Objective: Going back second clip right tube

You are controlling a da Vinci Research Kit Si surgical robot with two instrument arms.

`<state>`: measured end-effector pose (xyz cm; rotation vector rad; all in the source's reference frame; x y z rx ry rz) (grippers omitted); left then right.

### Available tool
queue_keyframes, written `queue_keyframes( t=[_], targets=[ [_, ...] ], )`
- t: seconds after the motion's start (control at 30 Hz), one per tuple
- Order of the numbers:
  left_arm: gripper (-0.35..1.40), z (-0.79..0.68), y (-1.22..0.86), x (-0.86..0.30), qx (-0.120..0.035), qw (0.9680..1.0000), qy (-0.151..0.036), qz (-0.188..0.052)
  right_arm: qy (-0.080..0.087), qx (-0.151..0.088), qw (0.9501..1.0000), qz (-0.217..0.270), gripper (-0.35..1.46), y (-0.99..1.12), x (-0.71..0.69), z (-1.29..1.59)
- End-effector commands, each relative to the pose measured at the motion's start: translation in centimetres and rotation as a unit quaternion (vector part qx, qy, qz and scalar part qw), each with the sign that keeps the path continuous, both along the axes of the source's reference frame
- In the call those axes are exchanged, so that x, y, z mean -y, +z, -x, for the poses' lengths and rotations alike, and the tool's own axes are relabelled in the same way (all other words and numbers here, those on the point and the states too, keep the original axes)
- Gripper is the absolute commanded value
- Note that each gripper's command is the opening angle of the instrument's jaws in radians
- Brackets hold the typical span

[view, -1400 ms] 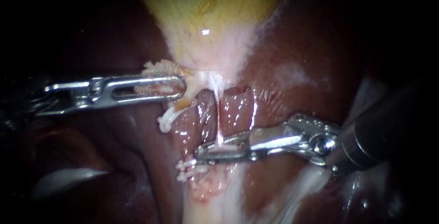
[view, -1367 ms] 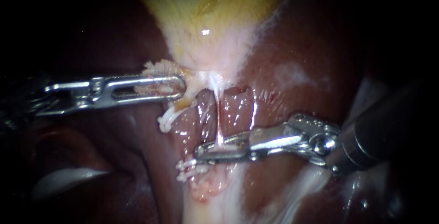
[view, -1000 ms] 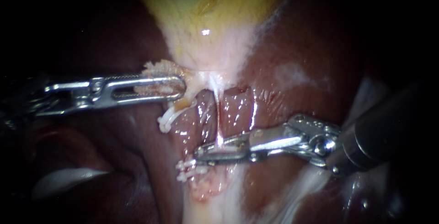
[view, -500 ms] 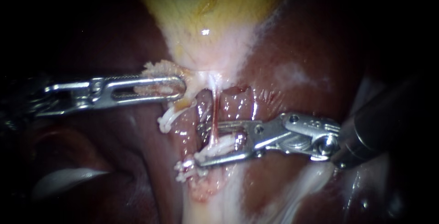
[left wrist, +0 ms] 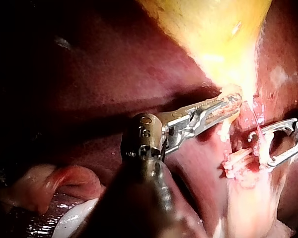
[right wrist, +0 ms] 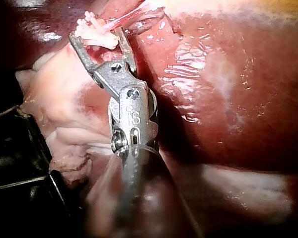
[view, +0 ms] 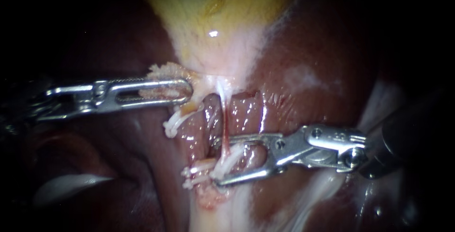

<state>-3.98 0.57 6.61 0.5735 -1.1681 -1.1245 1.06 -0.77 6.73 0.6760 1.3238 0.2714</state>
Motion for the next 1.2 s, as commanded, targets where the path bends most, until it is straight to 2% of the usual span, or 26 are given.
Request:
queue_keyframes(
  t=[0.03, 0.37, 0.6, 0.73, 1.0, 1.2],
  targets=[
    [-0.35, 0.00, 0.00, 0.00, 0.000, 1.0000, 0.000, 0.000, 0.000, 0.000, 1.0000, 0.000, 0.50, 0.02, -0.01, 0.00],
    [-0.35, 0.01, 0.01, 0.01, 0.000, 1.0000, 0.000, 0.000, -0.001, -0.003, 0.9998, 0.020, 0.50, 0.08, -0.07, 0.04],
    [-0.35, 0.00, 0.01, 0.01, 0.000, 1.0000, 0.000, 0.000, 0.020, 0.014, 0.9992, 0.031, 0.50, 0.19, -0.24, 0.23],
    [-0.35, 0.00, 0.01, 0.01, 0.000, 1.0000, 0.000, 0.000, 0.024, 0.019, 0.9990, 0.032, 0.50, 0.25, -0.29, 0.34],
    [-0.35, 0.00, 0.01, 0.01, 0.000, 1.0000, 0.000, 0.000, 0.024, 0.018, 0.9991, 0.031, 0.50, 0.22, -0.27, 0.35],
    [-0.35, 0.01, 0.01, 0.01, 0.000, 1.0000, 0.000, 0.000, 0.021, 0.015, 0.9994, 0.022, 0.50, 0.20, -0.17, 0.14]
  ],
)
